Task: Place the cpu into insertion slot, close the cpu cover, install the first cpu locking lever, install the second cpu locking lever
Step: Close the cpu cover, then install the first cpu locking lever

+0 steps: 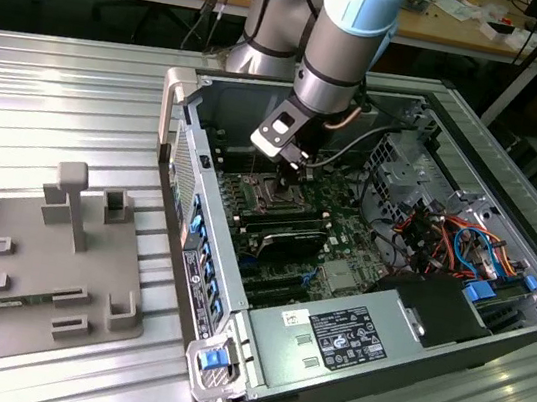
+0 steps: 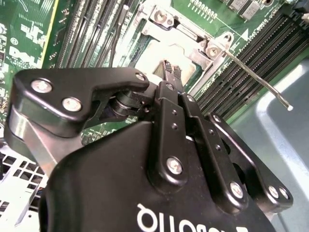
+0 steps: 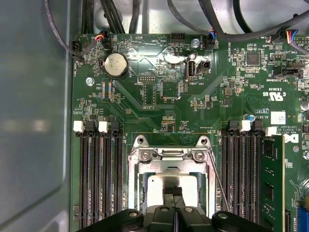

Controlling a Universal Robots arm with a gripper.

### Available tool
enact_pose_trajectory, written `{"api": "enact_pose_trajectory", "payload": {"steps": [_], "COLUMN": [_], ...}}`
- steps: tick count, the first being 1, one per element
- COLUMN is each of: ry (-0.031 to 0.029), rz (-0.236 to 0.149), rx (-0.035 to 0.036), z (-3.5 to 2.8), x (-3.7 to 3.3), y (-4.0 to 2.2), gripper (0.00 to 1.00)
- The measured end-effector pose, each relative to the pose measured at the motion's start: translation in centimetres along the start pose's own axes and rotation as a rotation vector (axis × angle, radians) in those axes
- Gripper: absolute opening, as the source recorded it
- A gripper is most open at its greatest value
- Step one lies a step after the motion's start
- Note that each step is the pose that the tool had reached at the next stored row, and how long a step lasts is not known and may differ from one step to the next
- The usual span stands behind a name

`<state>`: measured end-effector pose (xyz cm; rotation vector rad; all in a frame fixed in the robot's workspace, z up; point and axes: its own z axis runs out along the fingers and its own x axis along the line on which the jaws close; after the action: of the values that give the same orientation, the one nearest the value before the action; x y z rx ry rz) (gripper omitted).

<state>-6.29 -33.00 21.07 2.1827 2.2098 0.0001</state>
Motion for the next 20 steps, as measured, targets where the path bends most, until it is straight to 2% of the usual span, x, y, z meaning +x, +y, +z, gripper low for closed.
{"api": "enact_pose_trajectory", "payload": {"steps": [4, 20], "ry": [0.0000, 0.0004], "rz": [0.000, -0.003], "rx": [0.0000, 0.0000], "z": [-0.50, -0.54], "x": [-0.01, -0.01], "y": [0.01, 0.02], "gripper": [0.11, 0.11]}}
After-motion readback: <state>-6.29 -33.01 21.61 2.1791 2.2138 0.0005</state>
